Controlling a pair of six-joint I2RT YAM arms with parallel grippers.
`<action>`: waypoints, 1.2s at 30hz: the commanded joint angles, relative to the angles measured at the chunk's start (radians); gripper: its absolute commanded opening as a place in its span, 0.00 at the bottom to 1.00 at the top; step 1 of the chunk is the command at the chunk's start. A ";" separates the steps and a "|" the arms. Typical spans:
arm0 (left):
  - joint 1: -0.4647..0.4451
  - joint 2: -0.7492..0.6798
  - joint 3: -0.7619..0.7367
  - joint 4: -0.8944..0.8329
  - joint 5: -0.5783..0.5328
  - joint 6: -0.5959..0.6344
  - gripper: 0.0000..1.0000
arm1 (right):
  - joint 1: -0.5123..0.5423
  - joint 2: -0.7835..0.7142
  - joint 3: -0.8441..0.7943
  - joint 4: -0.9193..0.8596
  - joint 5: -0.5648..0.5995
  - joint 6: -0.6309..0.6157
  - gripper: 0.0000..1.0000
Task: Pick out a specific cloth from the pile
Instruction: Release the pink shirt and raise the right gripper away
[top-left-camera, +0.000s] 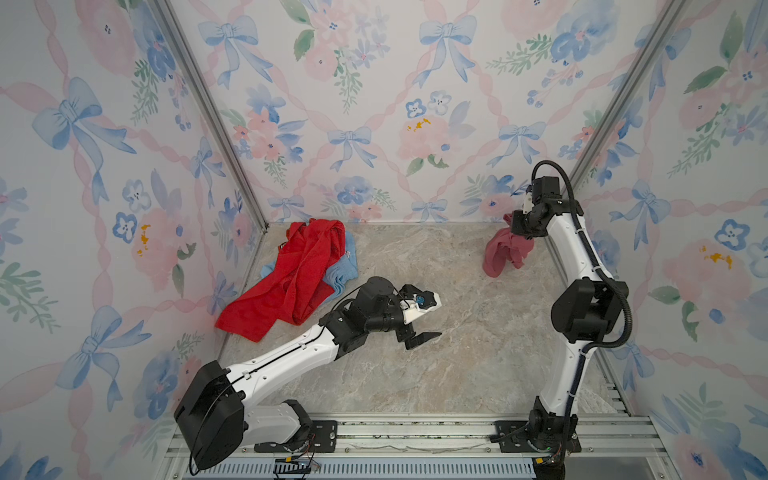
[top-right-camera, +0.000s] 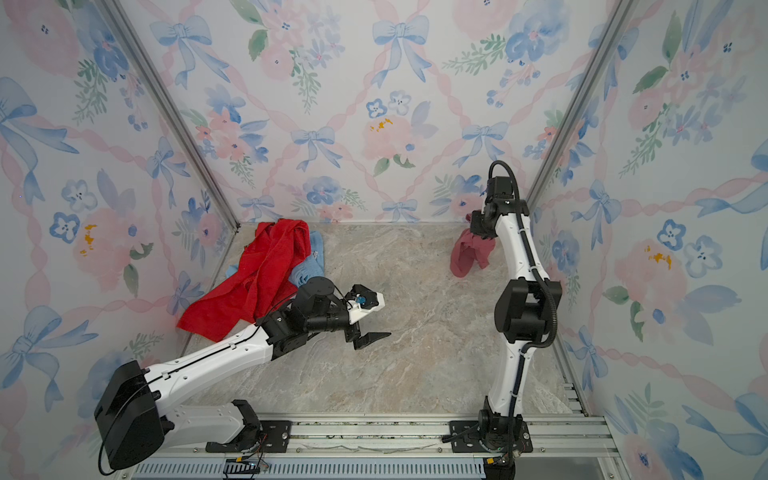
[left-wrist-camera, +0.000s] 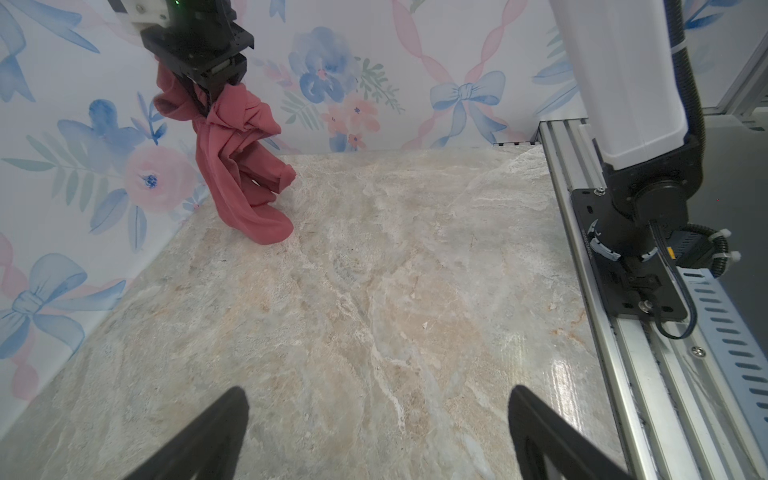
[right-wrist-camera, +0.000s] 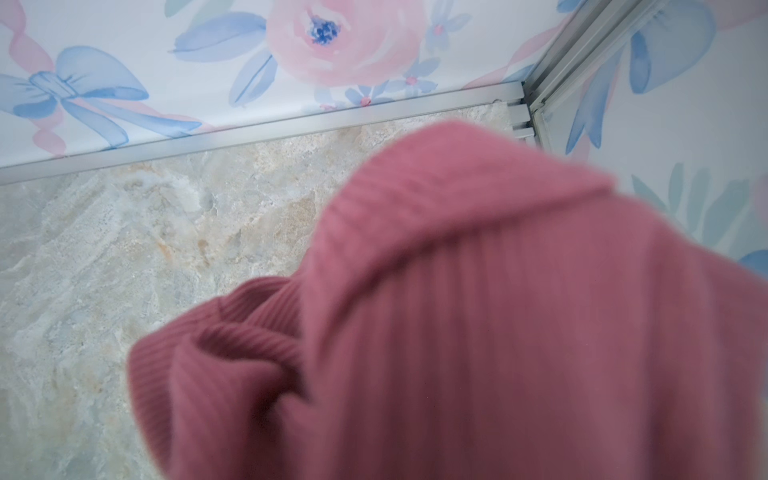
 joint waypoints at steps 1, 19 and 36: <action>-0.010 0.004 0.009 -0.012 -0.002 -0.008 0.98 | -0.010 0.126 0.078 -0.086 -0.033 0.026 0.00; -0.017 0.011 0.015 -0.013 -0.023 -0.011 0.98 | -0.009 0.328 0.020 -0.014 -0.081 0.068 0.00; -0.017 0.005 0.009 -0.014 -0.080 0.003 0.98 | -0.010 0.017 -0.231 0.138 -0.033 0.073 0.97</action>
